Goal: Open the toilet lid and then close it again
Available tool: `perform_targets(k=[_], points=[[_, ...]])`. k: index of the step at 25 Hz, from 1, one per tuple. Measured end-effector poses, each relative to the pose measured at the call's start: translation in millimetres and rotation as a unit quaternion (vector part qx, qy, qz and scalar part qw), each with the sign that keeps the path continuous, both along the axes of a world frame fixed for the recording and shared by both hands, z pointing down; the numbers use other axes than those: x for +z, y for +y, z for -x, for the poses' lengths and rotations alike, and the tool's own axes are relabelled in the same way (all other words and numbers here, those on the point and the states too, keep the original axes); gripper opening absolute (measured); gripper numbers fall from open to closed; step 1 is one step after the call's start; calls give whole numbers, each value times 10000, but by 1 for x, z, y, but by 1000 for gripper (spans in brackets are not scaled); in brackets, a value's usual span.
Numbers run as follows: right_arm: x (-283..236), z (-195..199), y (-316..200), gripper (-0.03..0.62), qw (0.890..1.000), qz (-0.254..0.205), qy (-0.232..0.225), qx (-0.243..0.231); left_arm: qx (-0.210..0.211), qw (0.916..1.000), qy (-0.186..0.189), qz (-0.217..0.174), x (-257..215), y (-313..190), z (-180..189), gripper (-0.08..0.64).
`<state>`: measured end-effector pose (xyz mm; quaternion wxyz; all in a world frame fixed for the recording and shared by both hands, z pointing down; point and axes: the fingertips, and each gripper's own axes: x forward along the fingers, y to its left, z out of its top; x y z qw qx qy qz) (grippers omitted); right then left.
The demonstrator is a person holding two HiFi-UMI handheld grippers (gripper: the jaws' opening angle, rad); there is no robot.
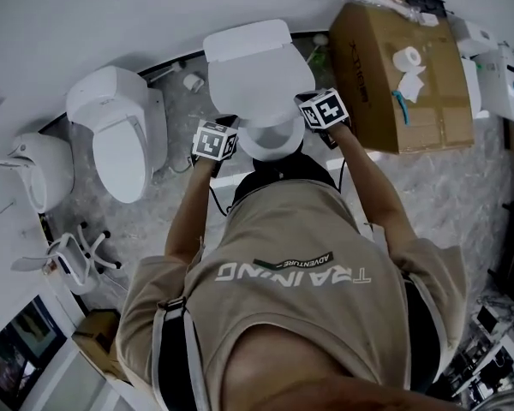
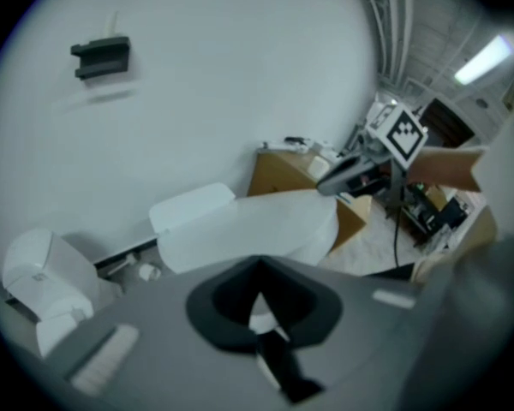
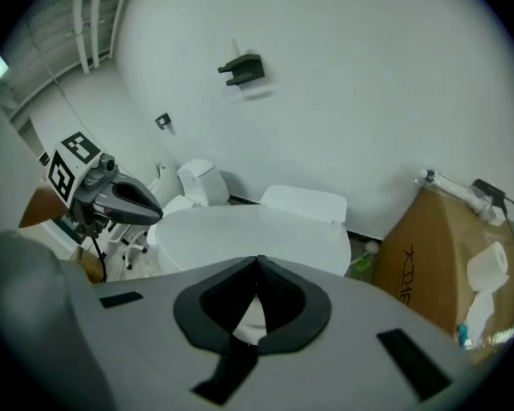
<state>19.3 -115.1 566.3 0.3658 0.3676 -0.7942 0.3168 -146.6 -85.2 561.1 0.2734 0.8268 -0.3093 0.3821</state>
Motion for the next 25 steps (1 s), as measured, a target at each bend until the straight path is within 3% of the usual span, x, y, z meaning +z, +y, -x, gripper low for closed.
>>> perform_targets(k=[8,14,19,25], points=[[44,-6,45,14,9975,647,170,215,365,9975,-34,611,40,43,-6,5],[75,-10,74,14,9951,977,87,151,183,9927,-8,1196,72,70,-11,3],[98,-8,91,14,9920,1255,130,-94,412,9882,-436,1409,95,86,-12,5],[134,-6,116,14,9869,1519,262,-476,609,9769,-756,1902,130,110,-15,3]])
